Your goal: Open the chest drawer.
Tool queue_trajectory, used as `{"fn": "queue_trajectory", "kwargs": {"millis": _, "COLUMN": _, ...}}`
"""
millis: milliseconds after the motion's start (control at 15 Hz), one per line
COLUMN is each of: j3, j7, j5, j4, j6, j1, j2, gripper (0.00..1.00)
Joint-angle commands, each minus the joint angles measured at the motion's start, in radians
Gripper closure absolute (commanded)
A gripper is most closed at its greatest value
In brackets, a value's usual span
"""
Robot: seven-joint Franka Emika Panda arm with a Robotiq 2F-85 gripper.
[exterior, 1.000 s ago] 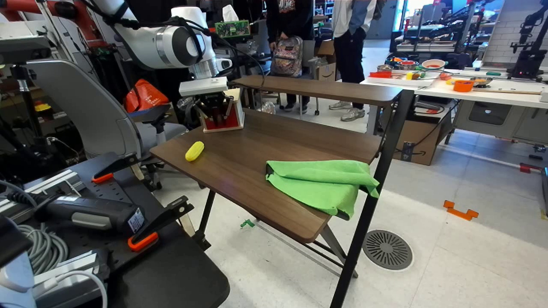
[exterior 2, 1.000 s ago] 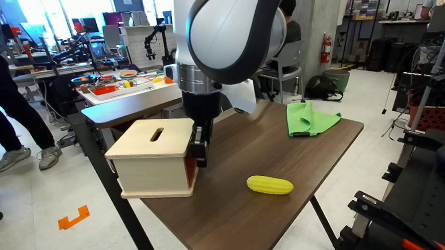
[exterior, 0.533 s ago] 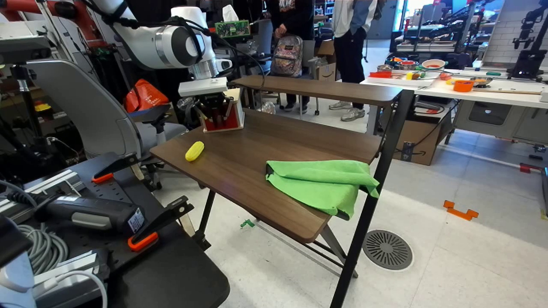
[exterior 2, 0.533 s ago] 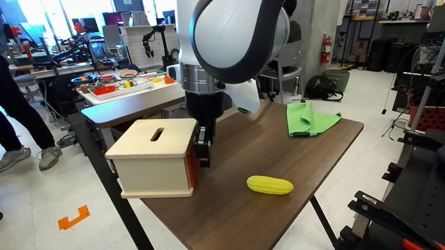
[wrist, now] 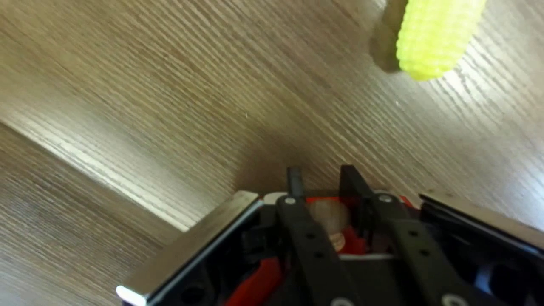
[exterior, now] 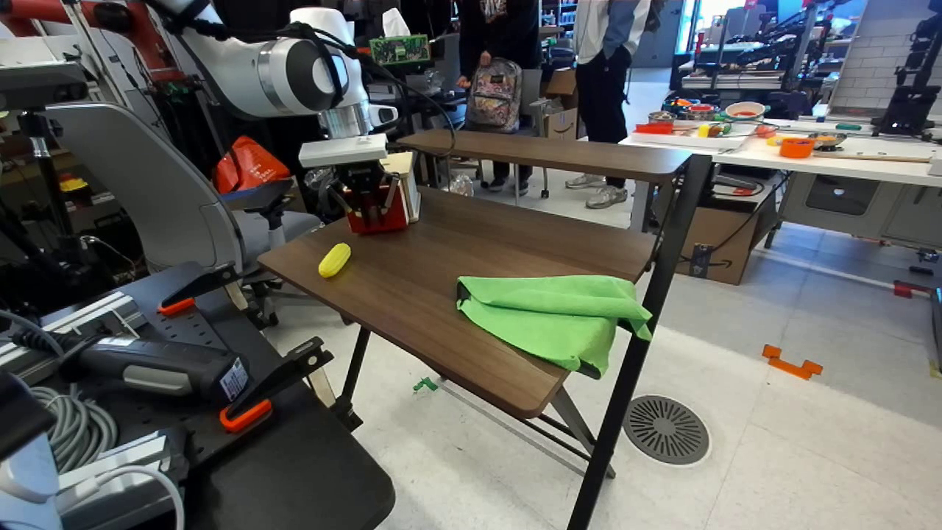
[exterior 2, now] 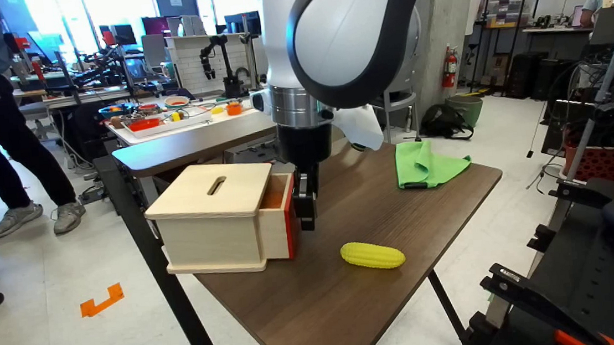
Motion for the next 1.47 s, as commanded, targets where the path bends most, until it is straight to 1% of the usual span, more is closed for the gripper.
{"fn": "queue_trajectory", "kwargs": {"millis": 0, "j3": -0.003, "j7": 0.001, "j5": -0.003, "j4": -0.063, "j6": -0.035, "j1": -0.014, "j2": -0.058, "gripper": 0.93}}
{"fn": "queue_trajectory", "kwargs": {"millis": 200, "j3": -0.003, "j7": 0.0, "j5": 0.0, "j4": -0.08, "j6": -0.04, "j1": -0.022, "j2": -0.067, "gripper": 0.93}}
{"fn": "queue_trajectory", "kwargs": {"millis": 267, "j3": 0.0, "j7": 0.0, "j5": 0.005, "j4": -0.08, "j6": -0.049, "j1": -0.025, "j2": -0.067, "gripper": 0.78}}
{"fn": "queue_trajectory", "kwargs": {"millis": 333, "j3": -0.003, "j7": 0.003, "j5": 0.003, "j4": -0.083, "j6": -0.053, "j1": -0.024, "j2": -0.069, "gripper": 0.48}}
{"fn": "queue_trajectory", "kwargs": {"millis": 400, "j3": -0.003, "j7": 0.003, "j5": 0.003, "j4": -0.085, "j6": -0.06, "j1": -0.024, "j2": -0.071, "gripper": 0.47}}
{"fn": "queue_trajectory", "kwargs": {"millis": 467, "j3": -0.002, "j7": 0.003, "j5": 0.003, "j4": -0.086, "j6": -0.07, "j1": -0.025, "j2": -0.073, "gripper": 0.42}}
{"fn": "queue_trajectory", "kwargs": {"millis": 800, "j3": -0.006, "j7": 0.009, "j5": 0.0, "j4": -0.085, "j6": -0.111, "j1": -0.02, "j2": -0.078, "gripper": 0.04}}
{"fn": "queue_trajectory", "kwargs": {"millis": 867, "j3": -0.006, "j7": 0.013, "j5": 0.001, "j4": -0.086, "j6": -0.126, "j1": -0.018, "j2": -0.085, "gripper": 0.01}}
{"fn": "queue_trajectory", "kwargs": {"millis": 933, "j3": -0.008, "j7": 0.021, "j5": -0.001, "j4": -0.092, "j6": -0.142, "j1": -0.013, "j2": -0.101, "gripper": 0.0}}
{"fn": "queue_trajectory", "kwargs": {"millis": 1133, "j3": -0.002, "j7": 0.05, "j5": 0.007, "j4": -0.13, "j6": -0.181, "j1": -0.007, "j2": -0.18, "gripper": 0.0}}
{"fn": "queue_trajectory", "kwargs": {"millis": 1267, "j3": 0.013, "j7": 0.076, "j5": 0.028, "j4": -0.164, "j6": -0.198, "j1": -0.011, "j2": -0.256, "gripper": 0.0}}
{"fn": "queue_trajectory", "kwargs": {"millis": 1400, "j3": 0.025, "j7": 0.115, "j5": 0.064, "j4": -0.171, "j6": -0.226, "j1": -0.008, "j2": -0.313, "gripper": 0.0}}
